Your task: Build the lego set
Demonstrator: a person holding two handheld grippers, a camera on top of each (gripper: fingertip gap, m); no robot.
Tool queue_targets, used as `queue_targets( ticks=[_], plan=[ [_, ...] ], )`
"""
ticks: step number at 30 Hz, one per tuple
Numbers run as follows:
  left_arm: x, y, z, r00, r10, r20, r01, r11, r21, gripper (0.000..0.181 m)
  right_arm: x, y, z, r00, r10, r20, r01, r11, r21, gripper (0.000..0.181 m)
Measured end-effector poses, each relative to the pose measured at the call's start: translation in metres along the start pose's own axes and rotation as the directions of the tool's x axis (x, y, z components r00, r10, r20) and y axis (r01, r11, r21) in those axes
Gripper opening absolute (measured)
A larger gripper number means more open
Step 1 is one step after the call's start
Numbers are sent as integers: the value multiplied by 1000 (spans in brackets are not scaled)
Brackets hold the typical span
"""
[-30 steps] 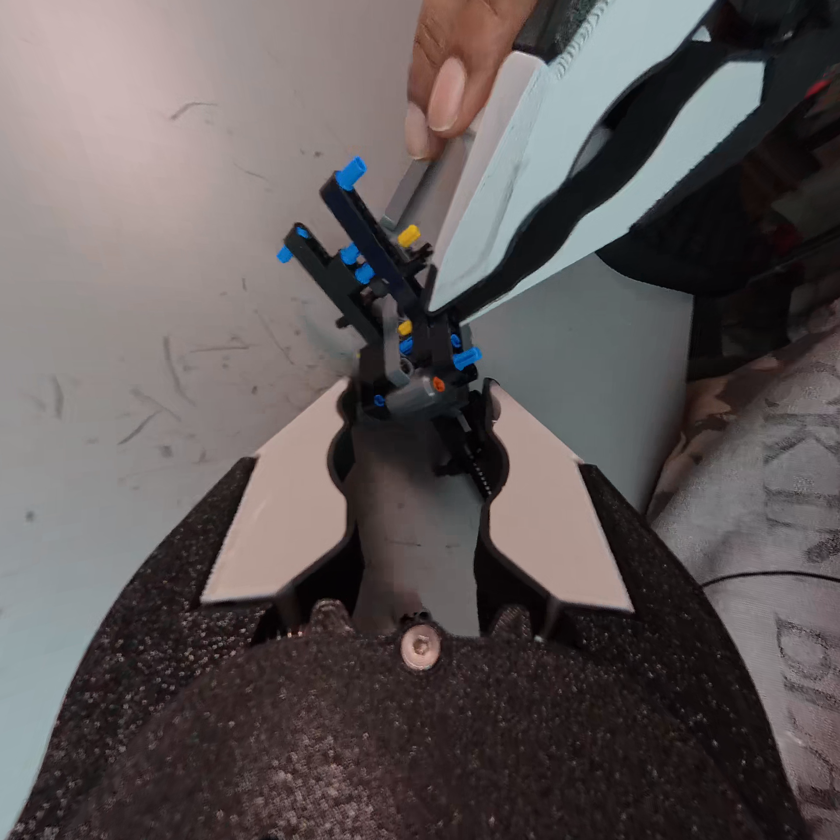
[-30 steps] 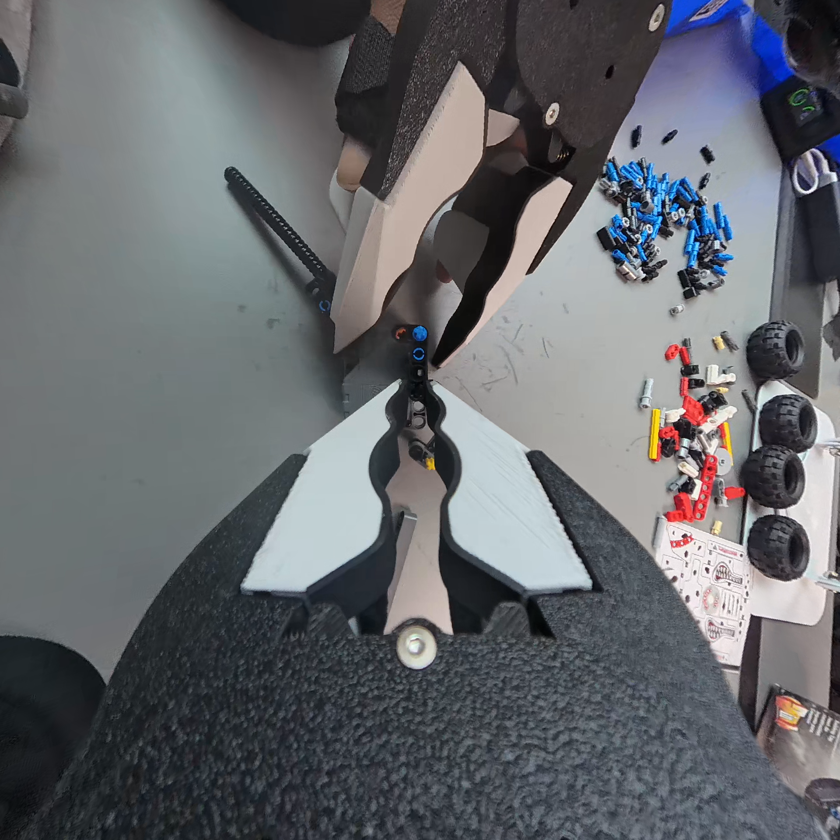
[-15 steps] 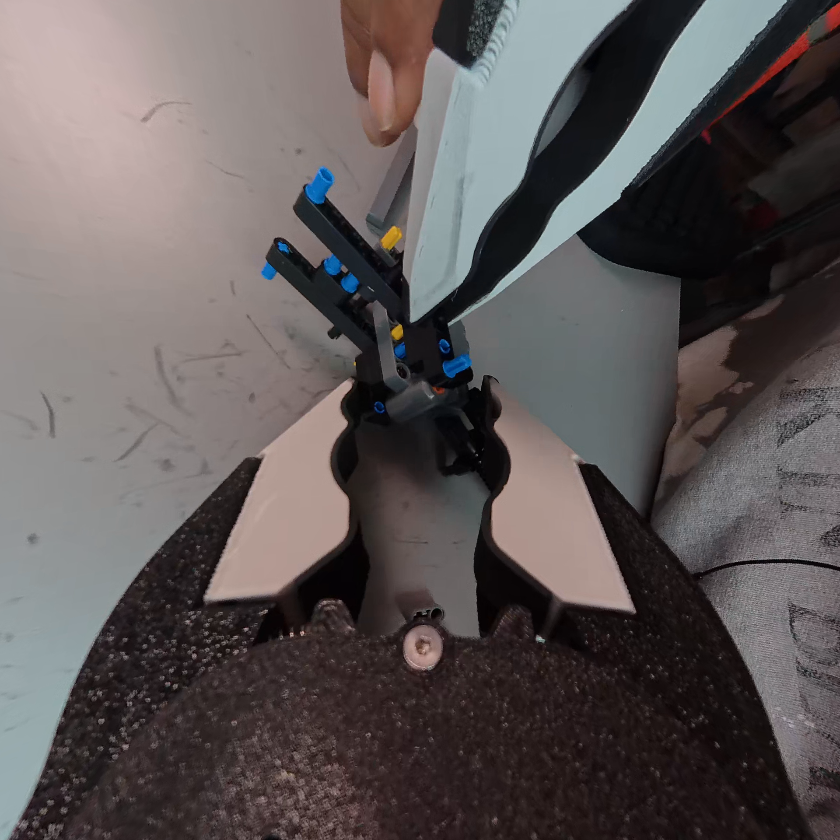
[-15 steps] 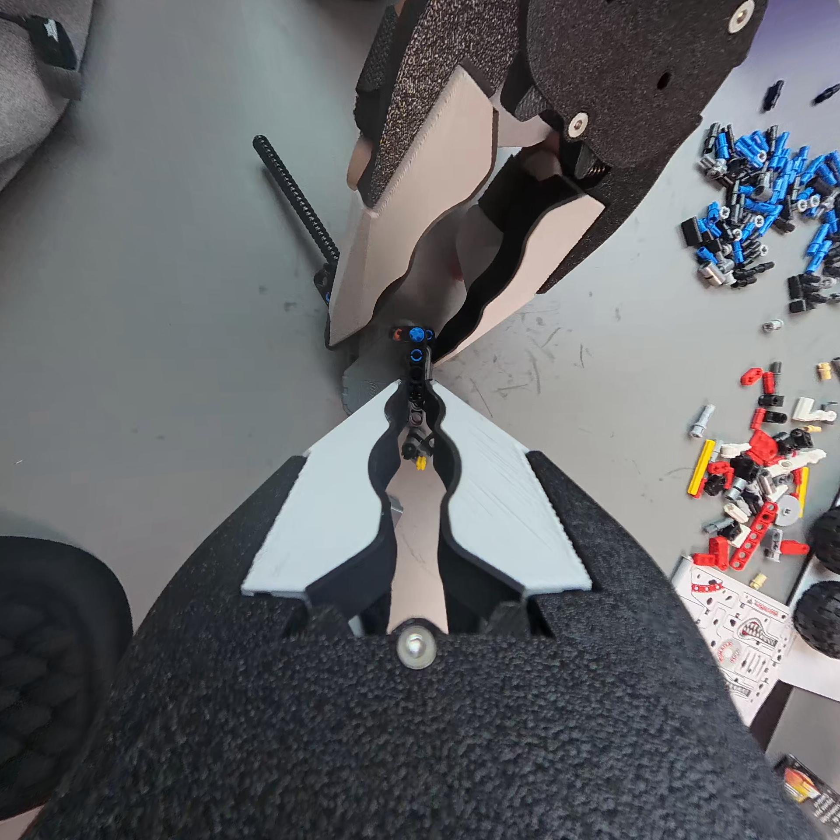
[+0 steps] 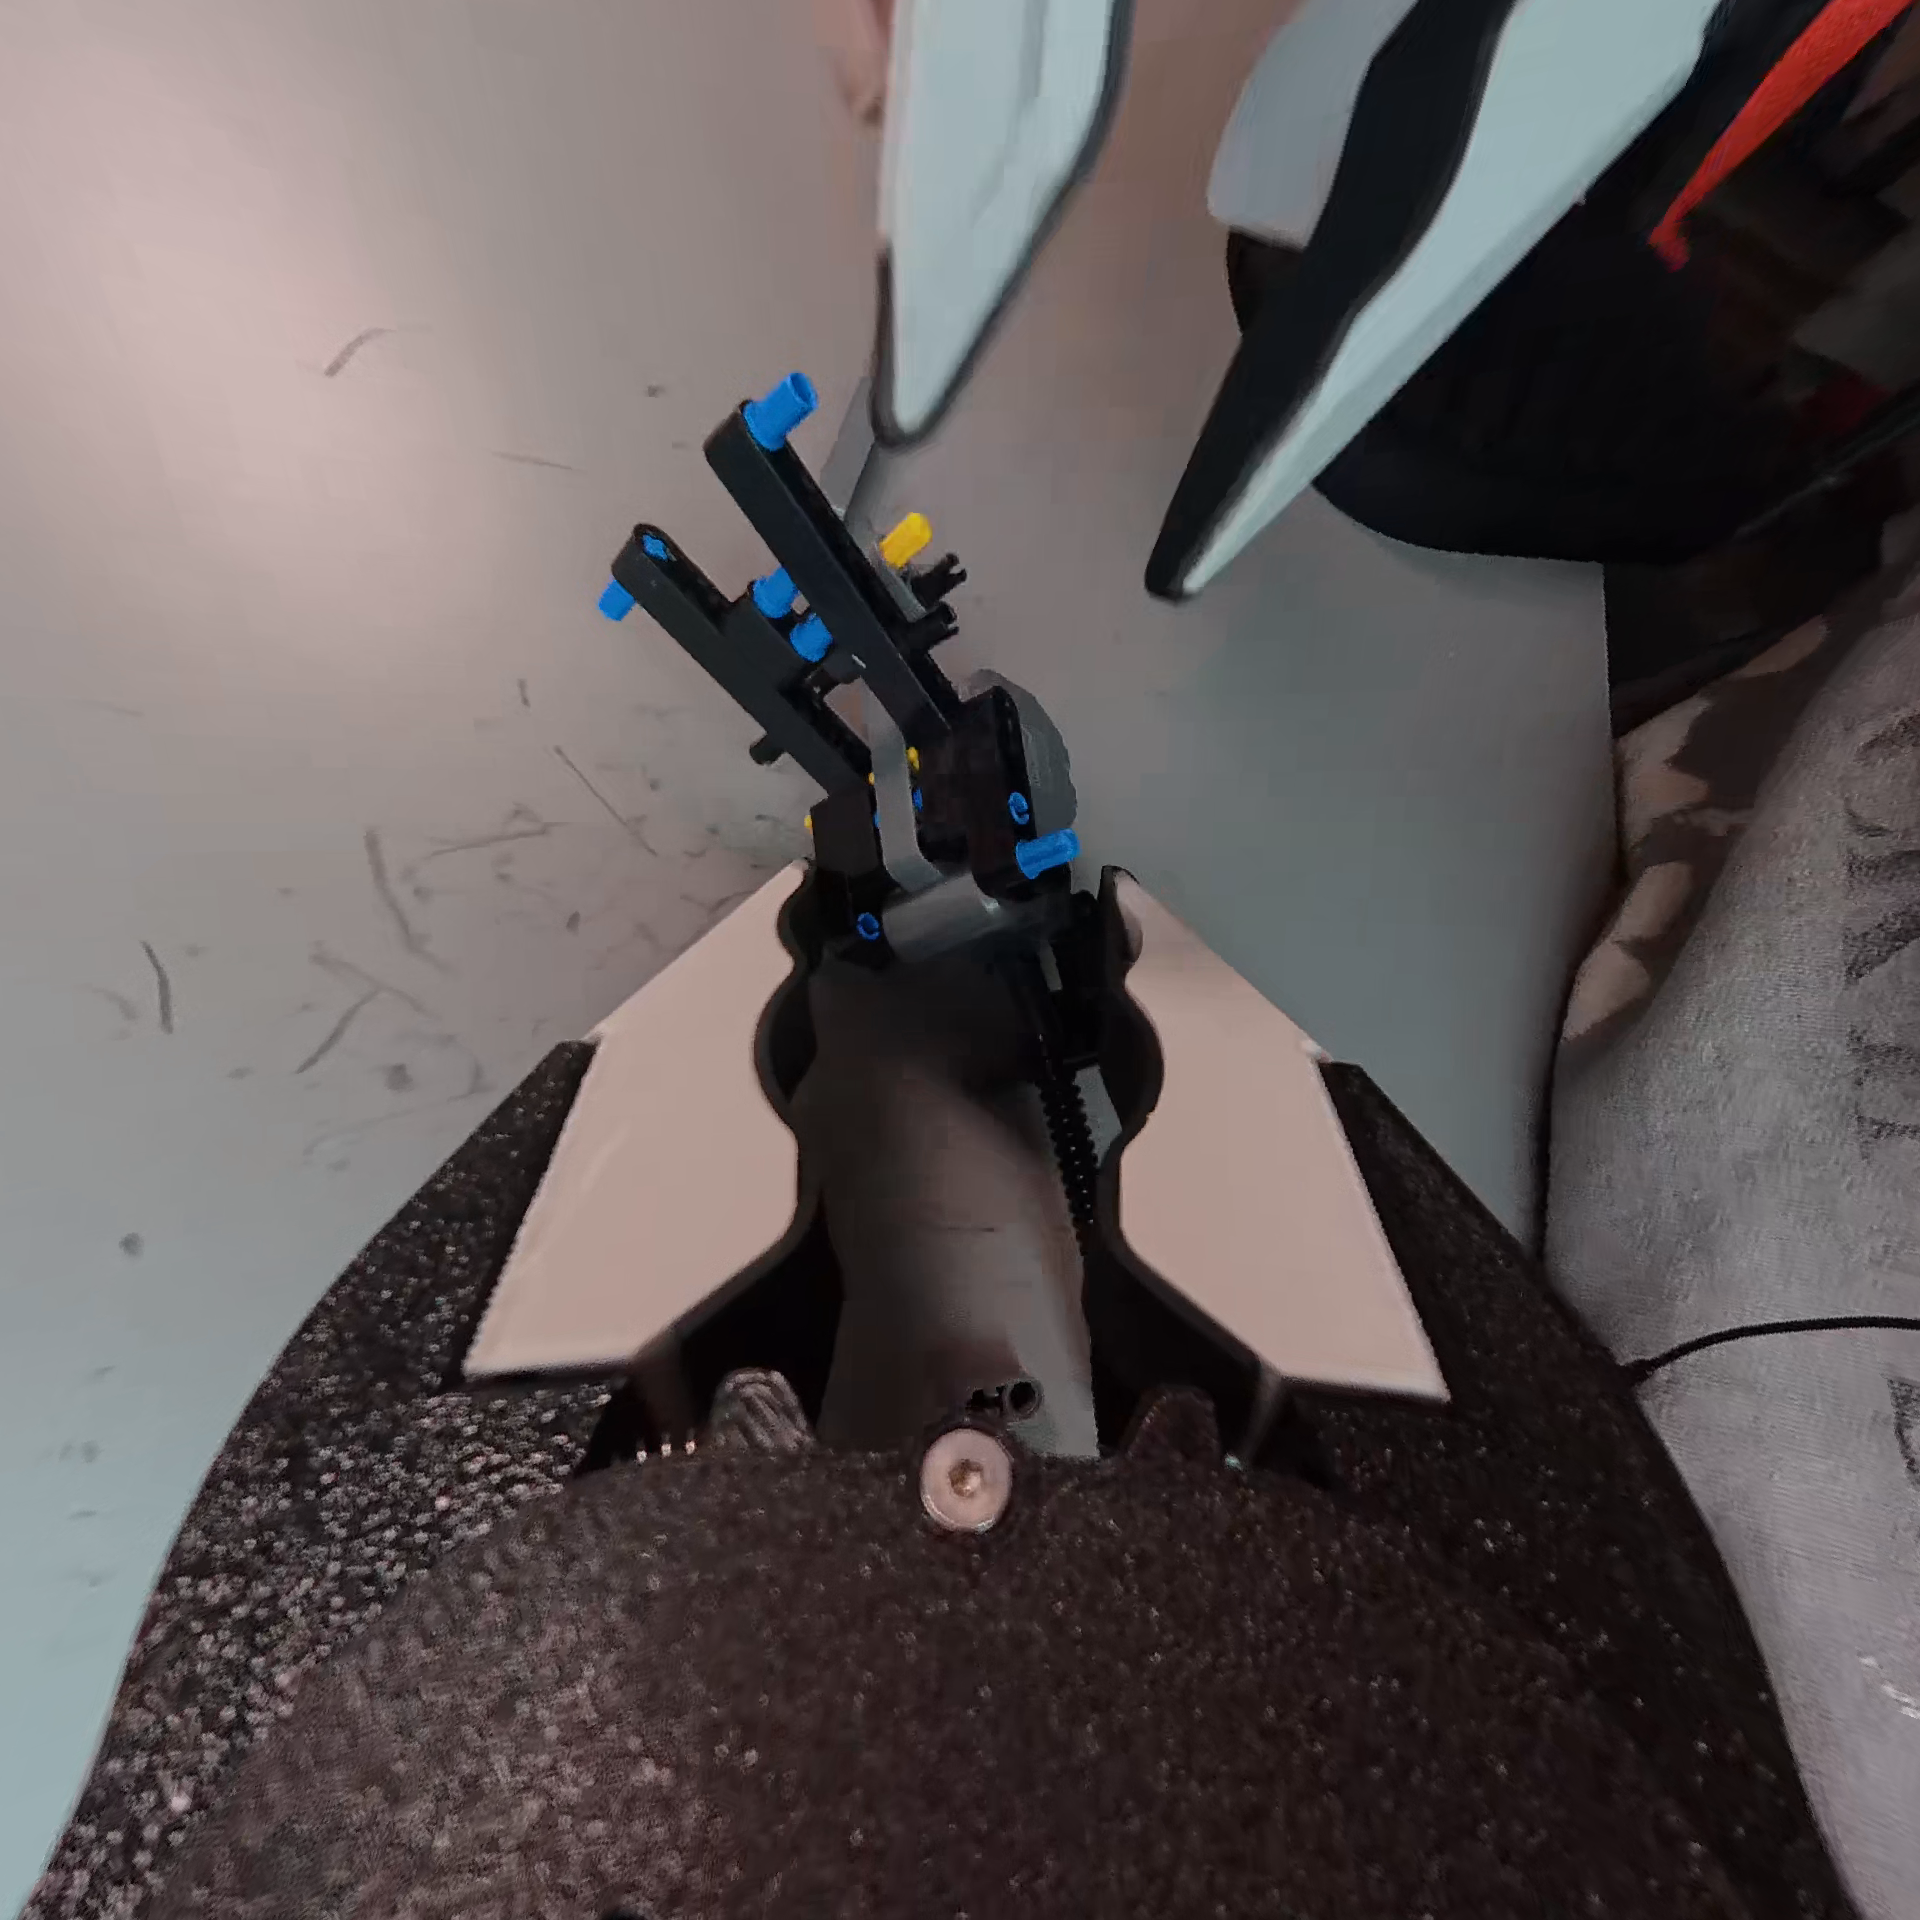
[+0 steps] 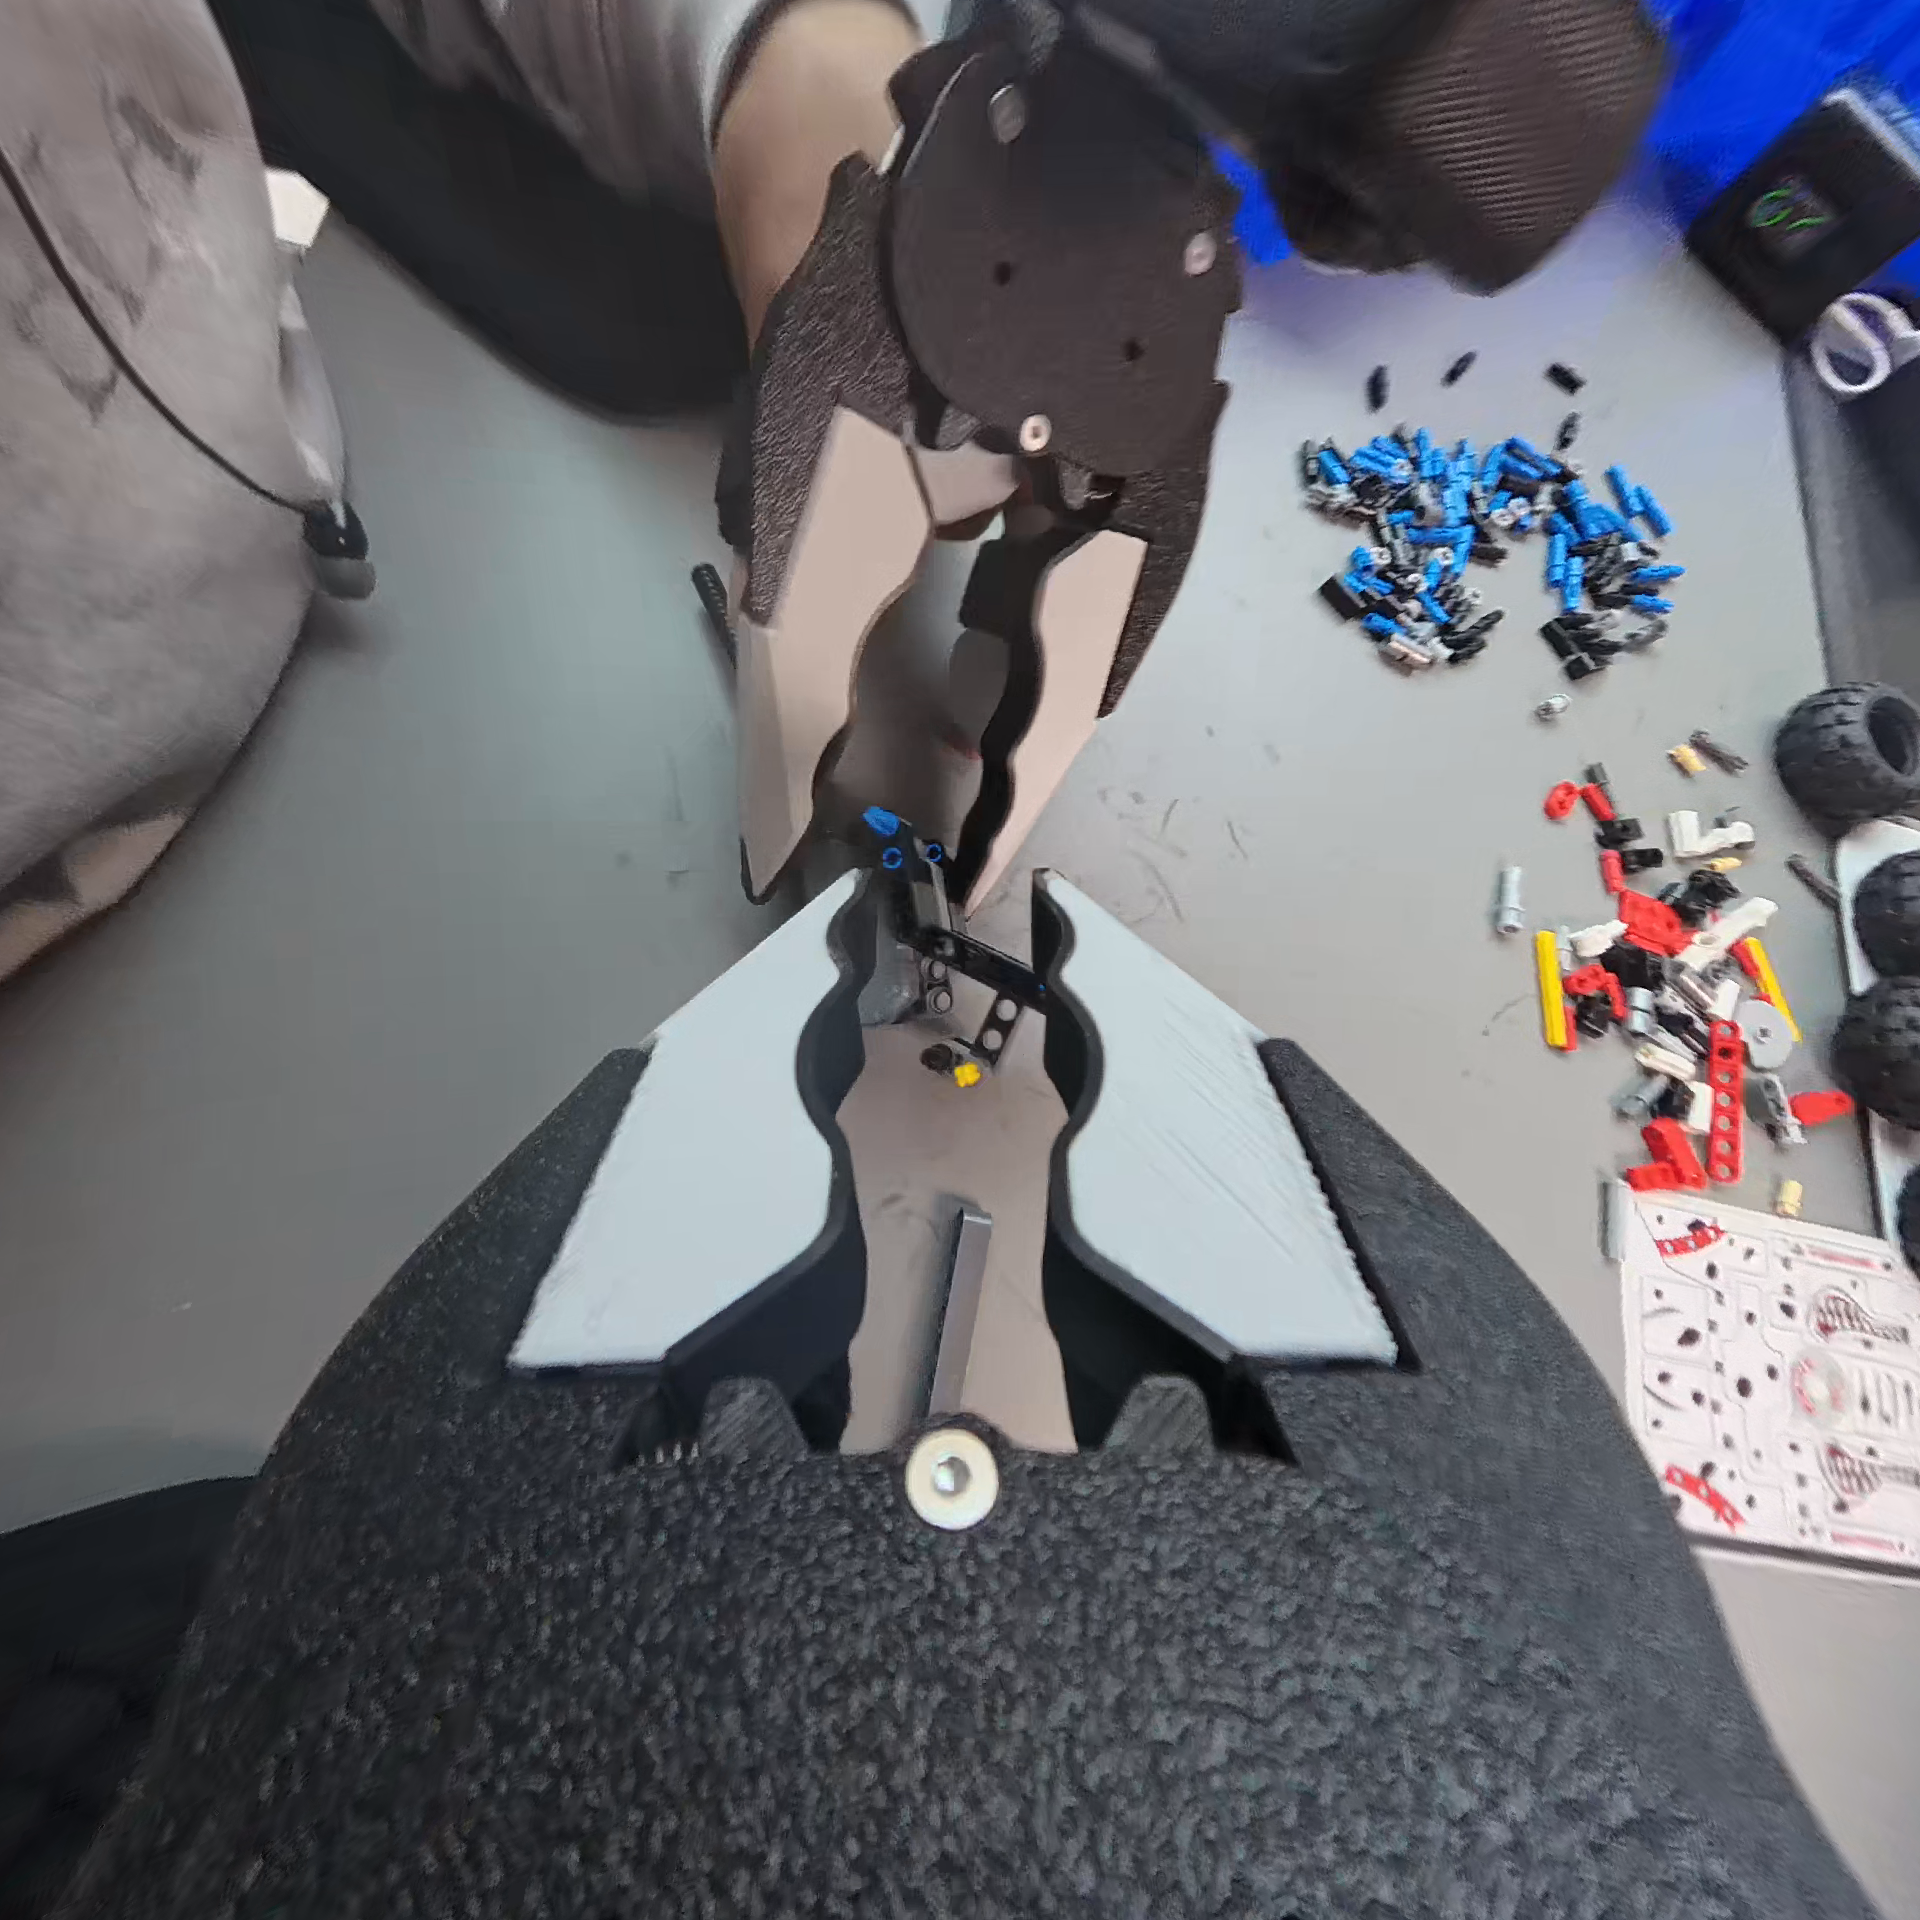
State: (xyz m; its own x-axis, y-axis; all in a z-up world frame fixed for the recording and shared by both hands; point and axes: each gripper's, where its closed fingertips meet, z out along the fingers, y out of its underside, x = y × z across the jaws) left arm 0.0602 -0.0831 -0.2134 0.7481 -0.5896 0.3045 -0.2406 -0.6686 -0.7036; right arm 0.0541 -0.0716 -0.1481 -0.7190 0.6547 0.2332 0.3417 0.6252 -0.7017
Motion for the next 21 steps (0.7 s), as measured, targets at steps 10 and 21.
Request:
queue_targets(
  ticks=[10,21],
  plan=[
    [5,-5,2,844,496,205,-494,867,-65,52,-11,36,4,896,434,96,-441,894,77,76],
    [29,-6,-11,830,500,245,-525,850,44,72,-39,27,26,982,185,35,-187,979,79,52]
  ],
)
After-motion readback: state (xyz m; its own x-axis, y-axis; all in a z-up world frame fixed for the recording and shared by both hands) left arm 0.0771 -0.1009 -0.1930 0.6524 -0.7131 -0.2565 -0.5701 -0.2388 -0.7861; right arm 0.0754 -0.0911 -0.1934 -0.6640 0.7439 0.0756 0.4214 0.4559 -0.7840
